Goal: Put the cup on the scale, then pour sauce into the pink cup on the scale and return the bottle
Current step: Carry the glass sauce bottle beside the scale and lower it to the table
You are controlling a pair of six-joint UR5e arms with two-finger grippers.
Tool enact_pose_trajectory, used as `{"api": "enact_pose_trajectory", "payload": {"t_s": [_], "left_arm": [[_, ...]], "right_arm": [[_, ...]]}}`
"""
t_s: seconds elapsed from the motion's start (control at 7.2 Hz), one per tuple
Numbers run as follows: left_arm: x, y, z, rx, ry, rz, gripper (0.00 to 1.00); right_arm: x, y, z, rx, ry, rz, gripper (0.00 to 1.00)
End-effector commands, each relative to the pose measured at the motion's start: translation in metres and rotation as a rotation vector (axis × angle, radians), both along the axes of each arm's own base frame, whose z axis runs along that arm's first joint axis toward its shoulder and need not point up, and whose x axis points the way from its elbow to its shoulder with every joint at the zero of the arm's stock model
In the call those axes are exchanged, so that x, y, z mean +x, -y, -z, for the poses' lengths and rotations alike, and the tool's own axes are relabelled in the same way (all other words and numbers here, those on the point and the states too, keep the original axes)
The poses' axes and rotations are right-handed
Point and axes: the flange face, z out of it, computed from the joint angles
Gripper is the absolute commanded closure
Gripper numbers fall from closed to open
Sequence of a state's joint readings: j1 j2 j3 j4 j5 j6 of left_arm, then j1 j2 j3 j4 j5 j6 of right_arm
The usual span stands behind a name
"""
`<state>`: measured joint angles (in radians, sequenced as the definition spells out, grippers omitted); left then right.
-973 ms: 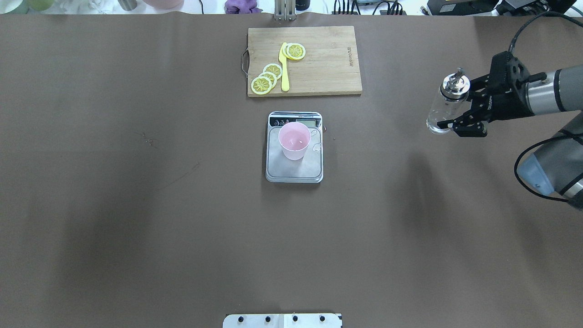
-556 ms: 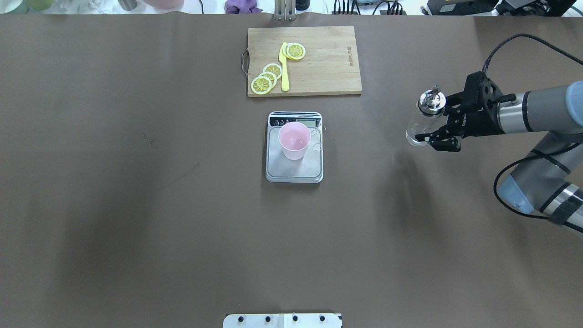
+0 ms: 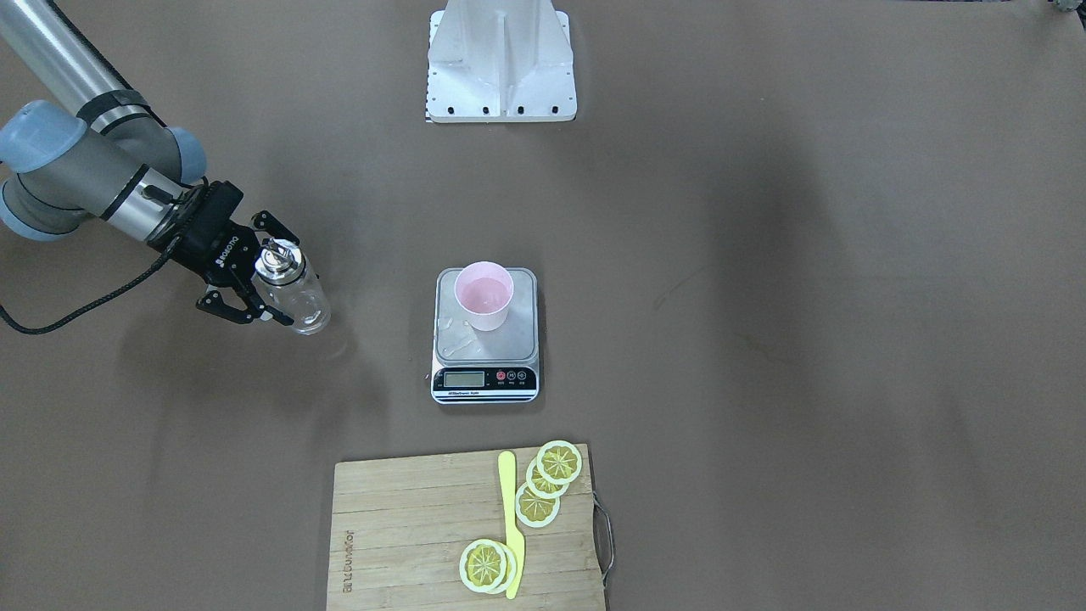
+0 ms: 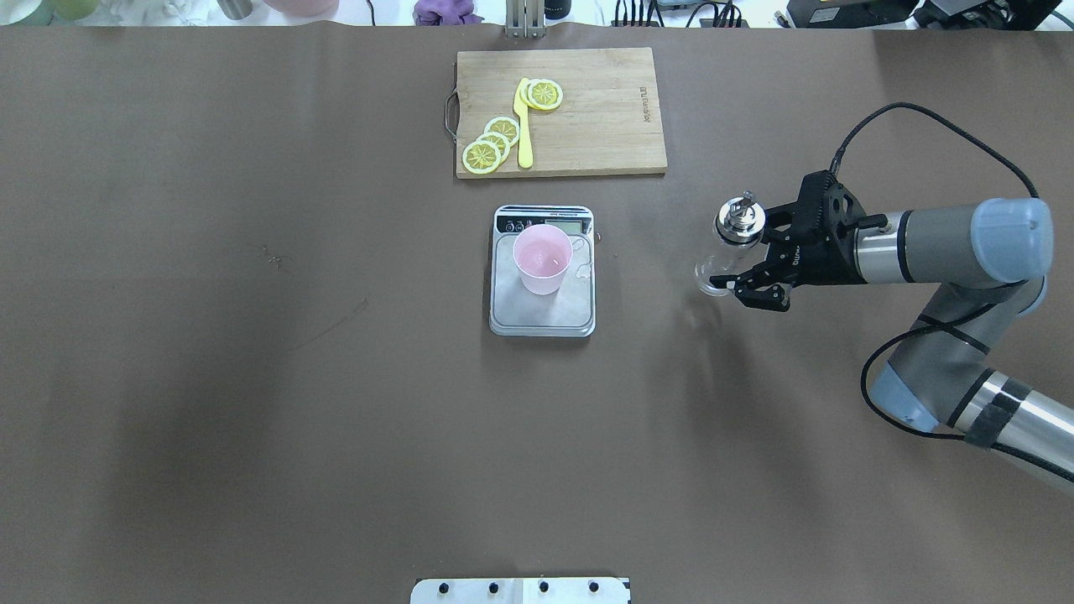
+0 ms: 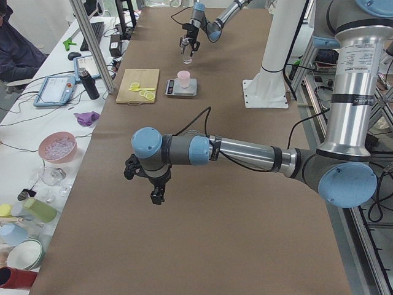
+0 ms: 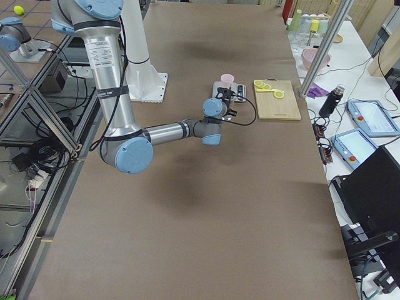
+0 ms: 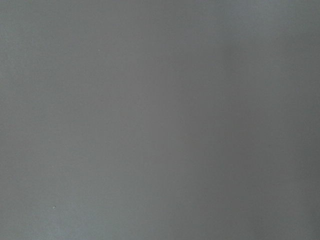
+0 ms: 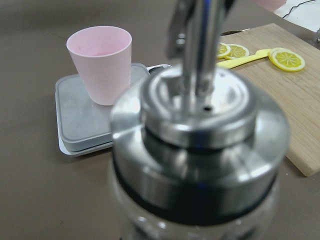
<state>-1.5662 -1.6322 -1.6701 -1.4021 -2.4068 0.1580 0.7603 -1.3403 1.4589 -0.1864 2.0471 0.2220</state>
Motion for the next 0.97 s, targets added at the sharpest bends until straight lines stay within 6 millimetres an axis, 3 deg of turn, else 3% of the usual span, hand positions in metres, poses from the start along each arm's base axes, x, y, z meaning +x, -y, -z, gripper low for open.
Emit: {"api": "enact_pose_trajectory", "payload": {"t_s": [0.0, 0.83], "left_arm": [[0.0, 0.0, 0.0, 0.0, 0.0, 0.0, 0.02], [0.0, 0.0, 0.0, 0.0, 0.0, 0.0, 0.02]], "right_arm": [[-0.011, -0.001, -0.004, -0.007, -0.007, -0.004, 1.0], [-0.03, -0.01, -0.015, -0.014, -0.034, -0.005, 1.0]]}}
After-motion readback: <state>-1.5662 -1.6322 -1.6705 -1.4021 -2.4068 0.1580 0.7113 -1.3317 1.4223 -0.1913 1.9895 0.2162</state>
